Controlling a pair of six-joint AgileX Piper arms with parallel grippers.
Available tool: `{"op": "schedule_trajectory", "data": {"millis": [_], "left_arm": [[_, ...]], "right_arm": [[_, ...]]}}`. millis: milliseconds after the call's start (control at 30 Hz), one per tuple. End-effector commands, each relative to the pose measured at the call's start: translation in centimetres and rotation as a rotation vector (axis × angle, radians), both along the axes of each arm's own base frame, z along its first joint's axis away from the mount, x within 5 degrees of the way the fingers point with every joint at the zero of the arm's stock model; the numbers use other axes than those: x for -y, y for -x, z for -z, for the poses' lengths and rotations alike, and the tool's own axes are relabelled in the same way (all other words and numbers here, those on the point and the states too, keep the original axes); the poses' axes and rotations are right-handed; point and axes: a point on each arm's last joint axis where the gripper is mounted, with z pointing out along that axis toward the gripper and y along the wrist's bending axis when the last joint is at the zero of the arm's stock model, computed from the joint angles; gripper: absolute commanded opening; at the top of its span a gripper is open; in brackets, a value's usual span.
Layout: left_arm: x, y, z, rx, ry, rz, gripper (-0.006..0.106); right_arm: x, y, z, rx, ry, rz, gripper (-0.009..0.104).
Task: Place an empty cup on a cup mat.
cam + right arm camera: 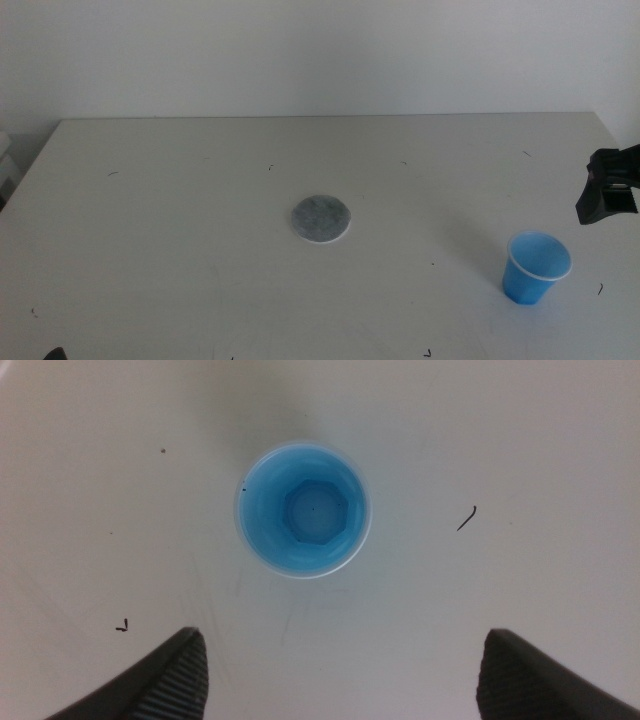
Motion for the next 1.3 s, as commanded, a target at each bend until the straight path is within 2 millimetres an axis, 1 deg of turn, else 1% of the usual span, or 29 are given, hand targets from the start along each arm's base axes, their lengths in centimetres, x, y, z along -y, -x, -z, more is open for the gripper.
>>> {"op": "schedule_trajectory", "data": {"millis": [0,167,367,467,700,833,933,1000,1100,1200,1267], "left_arm": [[0.0,-0.1,-0.8,0.076,0.015,0.0,0.105],[0.0,-0.1,-0.8,0.076,0.015,0.0,0.105],[0.0,-0.1,-0.8,0.076,0.015,0.0,0.105],[0.0,-0.1,-0.8,0.076,0.015,0.0,0.105],[0.0,-0.1,-0.8,0.076,0.015,0.0,0.105],[0.0,-0.1,-0.8,0.076,0.015,0.0,0.105],[0.0,-0.1,-0.8,0.076,0.015,0.0,0.105],[0.0,-0.1,-0.8,0.076,0.015,0.0,0.105],[0.0,-0.1,-0.8,0.076,0.015,0.0,0.105],[0.0,-0.1,-0.8,0.076,0.015,0.0,0.105],[0.0,-0.1,-0.8,0.076,0.015,0.0,0.105]], "right_arm": [[0.0,-0.8,-0.8,0.054,0.012,-0.003,0.087],[-0.2,-2.3,1.2,-0.022,0.022,-0.004,0.087],[-0.4,-4.7,3.2,-0.001,0.027,-0.001,0.087],[-0.5,-5.8,4.8,-0.034,0.034,-0.001,0.087],[-0.7,-7.5,8.2,-0.134,0.047,-0.002,0.087],[-0.8,-8.5,9.9,-0.147,0.049,-0.002,0.087],[-0.9,-9.0,10.8,-0.151,0.046,-0.001,0.086],[-0.9,-9.2,11.3,-0.166,0.048,-0.001,0.083],[-0.9,-9.4,12.0,-0.184,0.05,-0.001,0.075],[-0.9,-9.5,12.3,-0.194,0.052,-0.001,0.063],[-0.9,-9.5,12.3,-0.195,0.052,-0.001,0.051]]}}
